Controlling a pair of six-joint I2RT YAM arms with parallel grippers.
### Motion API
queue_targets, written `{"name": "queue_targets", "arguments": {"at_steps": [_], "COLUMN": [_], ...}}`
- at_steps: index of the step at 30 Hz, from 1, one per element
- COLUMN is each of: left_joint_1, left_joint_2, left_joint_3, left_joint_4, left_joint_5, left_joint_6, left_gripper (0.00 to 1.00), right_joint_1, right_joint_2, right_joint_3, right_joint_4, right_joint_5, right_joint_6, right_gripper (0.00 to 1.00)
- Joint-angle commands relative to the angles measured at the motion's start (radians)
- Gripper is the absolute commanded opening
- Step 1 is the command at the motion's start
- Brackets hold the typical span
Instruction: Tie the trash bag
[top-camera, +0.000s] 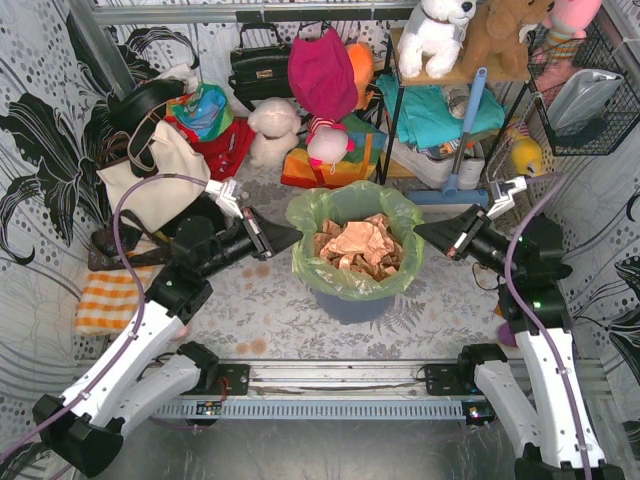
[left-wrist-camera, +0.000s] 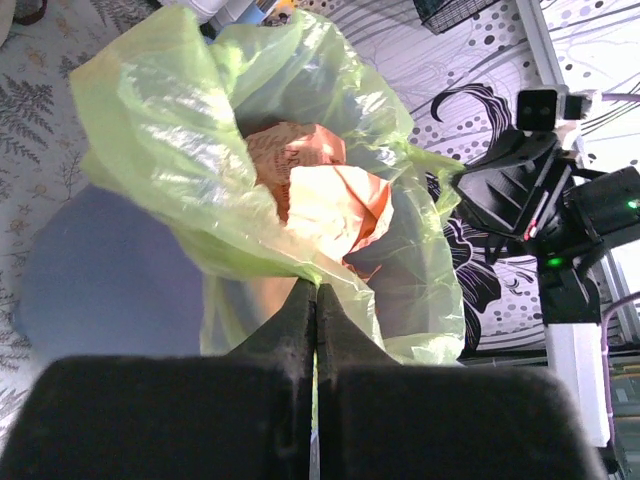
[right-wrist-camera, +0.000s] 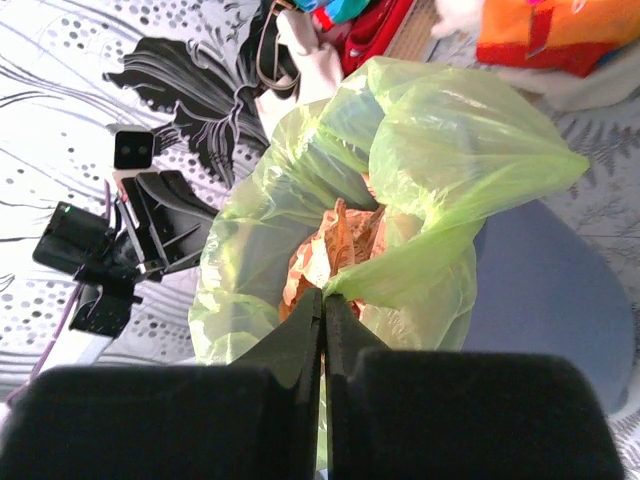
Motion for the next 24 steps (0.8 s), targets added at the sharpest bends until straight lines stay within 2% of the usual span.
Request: {"name": "queue_targets", "arguments": {"at_steps": [1,6,13,19,24], "left_joint_1": [0.004,0.004,0.004,0.004,0.004], "left_joint_2": [0.027,0.074,0.087,0.099,0.125], "left_joint_3": [0.043,0.062,0.069,0.077,0.137], "left_joint_4": [0.136,0.176,0.258,0.334,0.284], "left_joint_5": [0.074,0.181,0.256,0.292,0.272], "left_joint_6": [-0.009,-0.024,-0.076,-0.148,-0.135], "left_gripper": [0.00,0.00,0.00,0.00,0.00], "right_joint_1": [-0.005,-0.003,-0.002,0.004,0.006], "right_joint_2": [0.046,0.070,0.071,0.066,0.095], "right_joint_3": [-0.031,-0.044,-0.069,-0.042,-0.011], "right_joint_4": [0.200,0.225,0.240,0.267,0.350], "right_joint_5": [-0.177,-0.245,-0.302,-0.294,-0.289], "right_joint_6": [0.070,0.076,0.093,0.114,0.151], "right_gripper": [0.00,0.00,0.00,0.00,0.00]}}
